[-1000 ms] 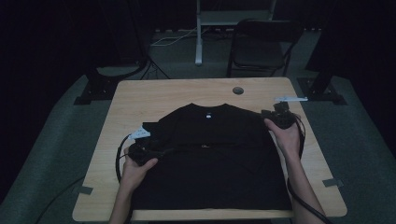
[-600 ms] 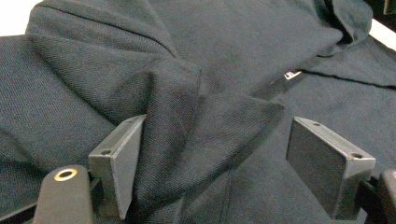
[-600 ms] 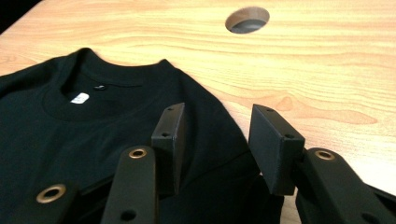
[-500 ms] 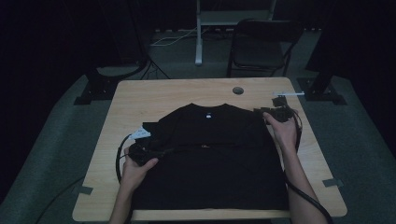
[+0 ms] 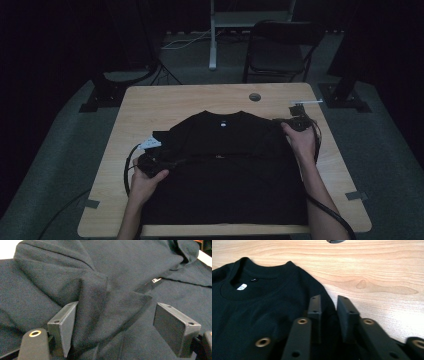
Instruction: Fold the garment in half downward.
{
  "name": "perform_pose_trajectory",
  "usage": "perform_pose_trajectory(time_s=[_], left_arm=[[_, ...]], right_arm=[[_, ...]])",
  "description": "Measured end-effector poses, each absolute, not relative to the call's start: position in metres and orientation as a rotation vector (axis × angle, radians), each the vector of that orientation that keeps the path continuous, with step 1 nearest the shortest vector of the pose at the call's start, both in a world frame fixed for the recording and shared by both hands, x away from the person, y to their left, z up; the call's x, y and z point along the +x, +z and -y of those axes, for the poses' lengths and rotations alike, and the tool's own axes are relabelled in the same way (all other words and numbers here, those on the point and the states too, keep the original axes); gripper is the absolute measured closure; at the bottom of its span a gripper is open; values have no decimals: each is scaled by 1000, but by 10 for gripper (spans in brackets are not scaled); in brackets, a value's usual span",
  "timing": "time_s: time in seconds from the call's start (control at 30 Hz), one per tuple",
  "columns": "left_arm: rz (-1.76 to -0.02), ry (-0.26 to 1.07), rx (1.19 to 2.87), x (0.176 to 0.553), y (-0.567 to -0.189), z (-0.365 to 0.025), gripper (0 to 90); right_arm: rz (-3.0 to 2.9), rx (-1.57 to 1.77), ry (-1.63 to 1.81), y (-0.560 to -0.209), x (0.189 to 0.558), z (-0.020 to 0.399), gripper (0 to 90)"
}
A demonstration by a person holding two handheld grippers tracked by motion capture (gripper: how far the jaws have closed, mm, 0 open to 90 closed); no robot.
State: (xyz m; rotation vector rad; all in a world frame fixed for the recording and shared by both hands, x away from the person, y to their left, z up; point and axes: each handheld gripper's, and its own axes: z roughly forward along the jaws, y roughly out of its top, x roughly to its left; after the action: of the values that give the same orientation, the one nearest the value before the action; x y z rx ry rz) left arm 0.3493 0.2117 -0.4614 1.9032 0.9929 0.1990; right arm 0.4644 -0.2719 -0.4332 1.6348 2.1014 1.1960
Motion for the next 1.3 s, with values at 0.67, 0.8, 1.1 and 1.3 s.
perform_pose_trajectory(time_s=[0.67,0.8,1.1,1.3], left_arm=[[-1002,185,1866,351,-455,-218,233],[-1008,205,1842,353,-444,-224,233],[-1033,310,1854,374,-419,-225,235],[-1066,308,1852,401,-415,-222,307]], right_arm=[[-2112,1608,1167,-439,460,270,842],[-2121,1596,1173,-439,459,272,837],[-2144,1583,1166,-440,459,267,815],[-2161,1561,1149,-442,457,263,815]])
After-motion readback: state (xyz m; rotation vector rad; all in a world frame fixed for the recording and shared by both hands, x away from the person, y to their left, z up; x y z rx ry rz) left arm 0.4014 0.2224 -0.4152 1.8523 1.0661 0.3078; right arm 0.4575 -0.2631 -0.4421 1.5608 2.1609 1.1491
